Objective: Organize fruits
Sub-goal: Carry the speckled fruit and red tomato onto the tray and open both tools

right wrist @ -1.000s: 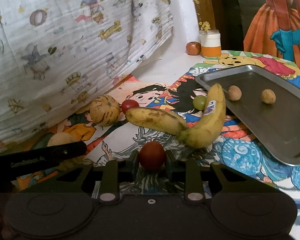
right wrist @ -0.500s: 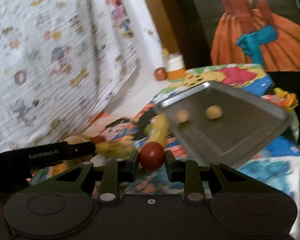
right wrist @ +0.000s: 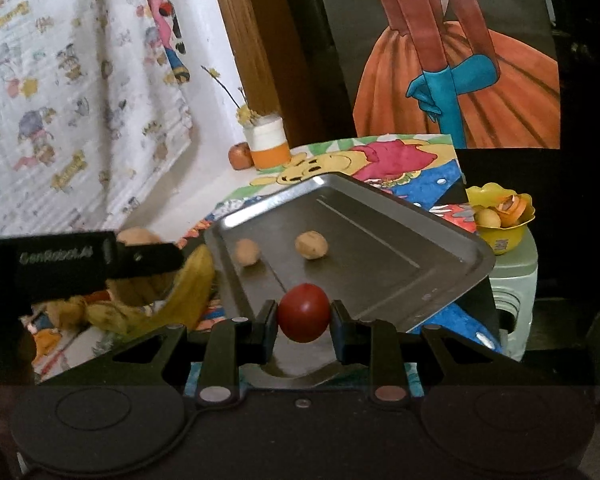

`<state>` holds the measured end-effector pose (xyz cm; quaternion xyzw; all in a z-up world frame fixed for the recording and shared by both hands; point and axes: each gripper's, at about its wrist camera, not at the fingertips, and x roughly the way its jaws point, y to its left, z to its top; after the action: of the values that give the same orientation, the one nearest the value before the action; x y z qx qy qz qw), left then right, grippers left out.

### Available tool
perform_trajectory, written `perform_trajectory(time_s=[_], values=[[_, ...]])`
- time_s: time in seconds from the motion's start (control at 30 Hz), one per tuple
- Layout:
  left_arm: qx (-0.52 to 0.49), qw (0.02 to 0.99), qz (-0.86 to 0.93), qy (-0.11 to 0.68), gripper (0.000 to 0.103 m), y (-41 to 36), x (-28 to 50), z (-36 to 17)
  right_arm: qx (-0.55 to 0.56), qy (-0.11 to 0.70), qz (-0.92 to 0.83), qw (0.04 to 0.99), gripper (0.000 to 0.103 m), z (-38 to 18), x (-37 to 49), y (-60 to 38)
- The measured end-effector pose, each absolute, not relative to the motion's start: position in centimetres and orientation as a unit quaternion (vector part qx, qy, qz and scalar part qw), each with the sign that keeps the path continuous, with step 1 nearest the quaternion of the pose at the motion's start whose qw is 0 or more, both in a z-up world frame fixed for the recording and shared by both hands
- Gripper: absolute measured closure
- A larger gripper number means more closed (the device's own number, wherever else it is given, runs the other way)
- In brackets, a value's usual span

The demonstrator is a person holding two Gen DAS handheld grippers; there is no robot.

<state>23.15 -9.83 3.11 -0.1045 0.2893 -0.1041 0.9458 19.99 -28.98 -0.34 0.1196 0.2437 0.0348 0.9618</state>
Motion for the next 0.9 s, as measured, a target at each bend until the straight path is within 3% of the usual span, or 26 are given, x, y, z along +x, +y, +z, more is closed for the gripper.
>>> perform_trajectory(time_s=[0.9], values=[[-0.08,0.927,-0.134,0.34,0.049,-13.7,28.7,-0.1,0.09,0.264,0.027,0.96,0.072,-1.6,21.9,-29.2]])
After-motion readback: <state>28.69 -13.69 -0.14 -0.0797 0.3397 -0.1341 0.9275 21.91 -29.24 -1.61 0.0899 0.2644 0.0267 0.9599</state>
